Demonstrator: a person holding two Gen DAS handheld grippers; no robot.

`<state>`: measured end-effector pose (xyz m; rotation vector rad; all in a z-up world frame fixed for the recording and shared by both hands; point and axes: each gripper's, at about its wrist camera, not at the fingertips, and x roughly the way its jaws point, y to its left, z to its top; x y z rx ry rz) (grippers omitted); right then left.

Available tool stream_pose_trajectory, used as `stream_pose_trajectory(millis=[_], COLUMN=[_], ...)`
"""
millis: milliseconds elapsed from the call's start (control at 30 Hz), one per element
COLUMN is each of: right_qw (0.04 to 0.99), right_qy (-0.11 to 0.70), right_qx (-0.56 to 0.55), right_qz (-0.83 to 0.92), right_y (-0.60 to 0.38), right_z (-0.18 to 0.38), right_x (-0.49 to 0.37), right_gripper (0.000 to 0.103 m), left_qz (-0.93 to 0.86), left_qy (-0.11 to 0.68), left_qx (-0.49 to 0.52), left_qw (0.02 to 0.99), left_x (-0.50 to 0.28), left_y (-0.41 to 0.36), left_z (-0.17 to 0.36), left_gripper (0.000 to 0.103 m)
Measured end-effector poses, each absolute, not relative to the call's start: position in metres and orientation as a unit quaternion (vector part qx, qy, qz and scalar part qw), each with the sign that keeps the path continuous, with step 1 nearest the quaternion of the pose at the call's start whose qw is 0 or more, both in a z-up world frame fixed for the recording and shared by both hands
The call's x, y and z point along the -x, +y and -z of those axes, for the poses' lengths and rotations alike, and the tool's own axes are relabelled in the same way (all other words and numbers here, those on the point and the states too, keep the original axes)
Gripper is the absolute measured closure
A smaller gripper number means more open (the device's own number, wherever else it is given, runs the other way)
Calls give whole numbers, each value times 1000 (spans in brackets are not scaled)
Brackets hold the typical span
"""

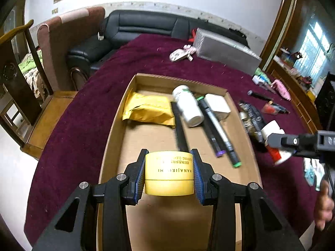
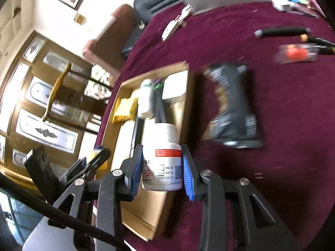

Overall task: Organize objects
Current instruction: 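Place the yellow jar in the tray with the left gripper while the right gripper places the pill bottle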

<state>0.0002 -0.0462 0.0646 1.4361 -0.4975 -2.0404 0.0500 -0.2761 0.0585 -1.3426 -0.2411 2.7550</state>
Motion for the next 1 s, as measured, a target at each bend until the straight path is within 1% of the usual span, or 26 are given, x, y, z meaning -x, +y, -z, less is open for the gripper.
stream_pose_trajectory(millis=[333, 467, 633, 667, 733, 900, 933, 1000], right_qw=[298, 288, 279, 278, 280, 283, 285, 283], right_qy=[-123, -100, -86, -92, -100, -98, -98, -98], right_qx=[-568, -572, -573, -570, -567, -531, -517, -493], right_qz=[757, 761, 766, 768, 769, 792, 802, 817], right_y=[-139, -156, -158, -156, -151, -138, -132, -121], right_z=[-35, -24, -17, -16, -18, -39, -48, -60], right_x=[14, 22, 25, 25, 23, 11, 6, -3], right_gripper=[70, 70, 70, 68, 61, 55, 54, 47], left_qz=[-875, -871, -871, -872, -875, -888, -893, -904], left_qy=[-73, -80, -107, -115, -128, -160, -161, -161], left_qx=[478, 484, 478, 474, 466, 429, 417, 393], left_qw=[23, 23, 29, 33, 36, 44, 43, 44], left_x=[-13, -11, -13, -14, -16, -24, -27, -33], left_y=[-296, -298, -307, -309, -312, -317, -317, -314], left_z=[-34, -33, -35, -36, -38, -61, -69, -85], left_gripper=[69, 69, 68, 68, 68, 67, 67, 60])
